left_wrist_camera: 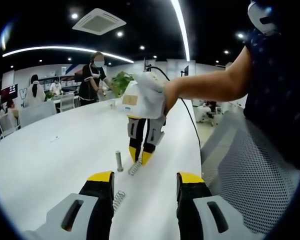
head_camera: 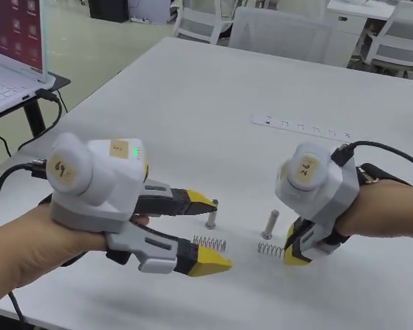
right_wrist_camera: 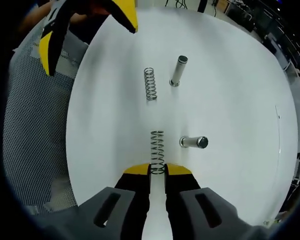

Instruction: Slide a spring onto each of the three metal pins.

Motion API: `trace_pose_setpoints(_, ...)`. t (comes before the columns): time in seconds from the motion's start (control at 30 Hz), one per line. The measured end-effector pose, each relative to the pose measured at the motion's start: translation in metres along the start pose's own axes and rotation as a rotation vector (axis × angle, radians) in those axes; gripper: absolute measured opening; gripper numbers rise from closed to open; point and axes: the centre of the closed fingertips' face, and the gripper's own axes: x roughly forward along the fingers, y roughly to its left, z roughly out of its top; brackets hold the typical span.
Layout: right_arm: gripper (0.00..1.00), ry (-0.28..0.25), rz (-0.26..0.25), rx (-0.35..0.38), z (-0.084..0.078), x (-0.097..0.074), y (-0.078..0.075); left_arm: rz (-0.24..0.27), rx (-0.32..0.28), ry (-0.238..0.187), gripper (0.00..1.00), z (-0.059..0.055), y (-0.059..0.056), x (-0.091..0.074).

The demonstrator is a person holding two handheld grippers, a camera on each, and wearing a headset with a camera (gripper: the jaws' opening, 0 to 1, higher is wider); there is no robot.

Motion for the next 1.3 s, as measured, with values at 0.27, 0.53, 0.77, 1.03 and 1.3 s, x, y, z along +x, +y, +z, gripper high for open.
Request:
trace_pose_setpoints(0.27,0.08,-0.047,0.004,-0.008,0.016,-0.026,0.012,-0.025,0.025,0.021,0.43,0.002,0.001,0.002)
trace_pose_setpoints(0.53,0.08,-0.088,0.003,-0.034,0.032,-0.054,0.024,-0.051,0.058,0.029,0.41,0.011,0.002,0.008)
trace_pose_setpoints(0.77,0.08,-0.102,-0.014,-0.064,0.043,-0.068,0.031,-0.072,0.078,0.037,0.39,0.019,0.003,0.015)
trace_pose_setpoints(1.03,0.08,-0.101,-0.028,-0.082,0.049,-0.076,0.033,-0.089,0.111,0.024,0.33,0.032,0.001,0.023)
trace_pose_setpoints(1.3,0.08,-0.088,-0.033,-0.093,0.048,-0.08,0.037,-0.087,0.138,0.014,0.21,0.032,-0.002,0.027)
